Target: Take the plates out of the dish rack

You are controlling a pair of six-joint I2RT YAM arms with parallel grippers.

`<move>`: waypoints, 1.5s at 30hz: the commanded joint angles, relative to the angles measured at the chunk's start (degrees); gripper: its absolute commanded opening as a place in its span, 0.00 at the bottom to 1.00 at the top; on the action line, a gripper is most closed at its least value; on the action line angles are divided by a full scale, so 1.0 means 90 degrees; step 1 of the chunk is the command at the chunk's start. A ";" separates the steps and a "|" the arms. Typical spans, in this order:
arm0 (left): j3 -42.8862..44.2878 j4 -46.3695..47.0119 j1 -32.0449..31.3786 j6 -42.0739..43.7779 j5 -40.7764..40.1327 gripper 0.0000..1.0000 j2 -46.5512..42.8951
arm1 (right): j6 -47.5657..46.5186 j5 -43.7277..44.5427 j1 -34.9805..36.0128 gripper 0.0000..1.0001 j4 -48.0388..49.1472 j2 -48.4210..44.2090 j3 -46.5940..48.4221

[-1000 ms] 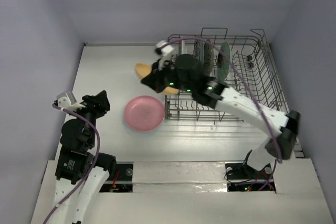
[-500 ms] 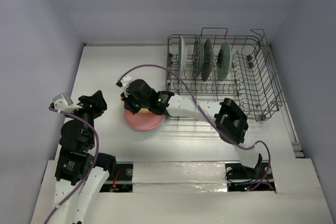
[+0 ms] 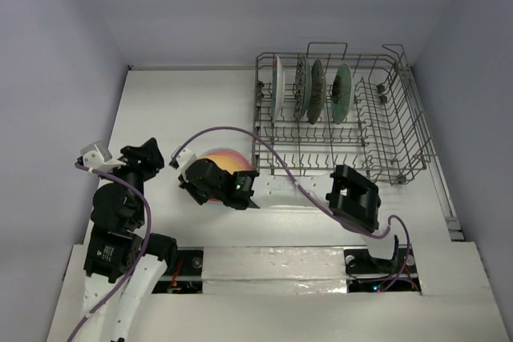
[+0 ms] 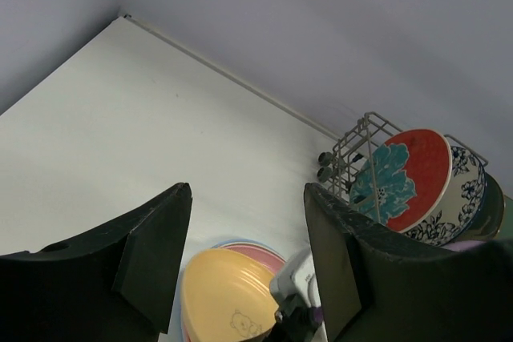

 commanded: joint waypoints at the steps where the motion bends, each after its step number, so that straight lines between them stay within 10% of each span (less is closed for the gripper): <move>1: 0.0196 0.0209 0.0036 -0.0016 0.0071 0.55 -0.0031 | 0.0456 0.0508 0.0039 0.00 0.0110 -0.0366 -0.0310; 5: 0.0177 0.0180 0.0036 -0.0016 0.0110 0.55 -0.0050 | 0.0573 0.0773 0.0107 0.05 0.0110 -0.0599 -0.0681; 14: 0.0177 0.0121 0.0036 -0.0016 0.0130 0.55 -0.0119 | 0.0847 0.0988 0.0107 0.66 -0.0261 -0.1351 -0.1100; 19: 0.0177 0.0140 0.0036 -0.0016 0.0159 0.55 -0.0109 | 0.1003 0.1641 -0.0019 0.52 -0.0553 -0.2365 -0.1404; 21: 0.0177 0.0150 0.0036 -0.0016 0.0178 0.55 -0.0099 | 0.1139 0.1759 -0.0165 0.11 -0.0738 -0.2621 -0.1569; 23: 0.0167 0.0131 0.0036 -0.0007 0.0178 0.55 -0.0109 | 0.1266 0.1877 -0.0516 0.00 -0.0856 -0.2923 -0.1716; 26: 0.0167 0.0121 0.0036 -0.0026 0.0198 0.55 -0.0109 | 0.1520 0.2140 -0.0868 0.00 -0.1090 -0.3168 -0.1989; 30: 0.0148 0.0140 0.0036 -0.0016 0.0305 0.55 -0.0070 | 0.1862 0.2482 -0.1210 0.50 -0.1491 -0.3374 -0.2146; 33: 0.0128 0.0179 0.0036 -0.0007 0.0383 0.56 -0.0031 | 0.1882 0.2171 -0.1416 0.61 -0.1453 -0.3238 -0.2214; 45: 0.0109 0.0199 0.0036 0.0013 0.0481 0.56 0.0067 | 0.1852 0.2111 -0.1533 0.34 -0.1501 -0.3470 -0.2800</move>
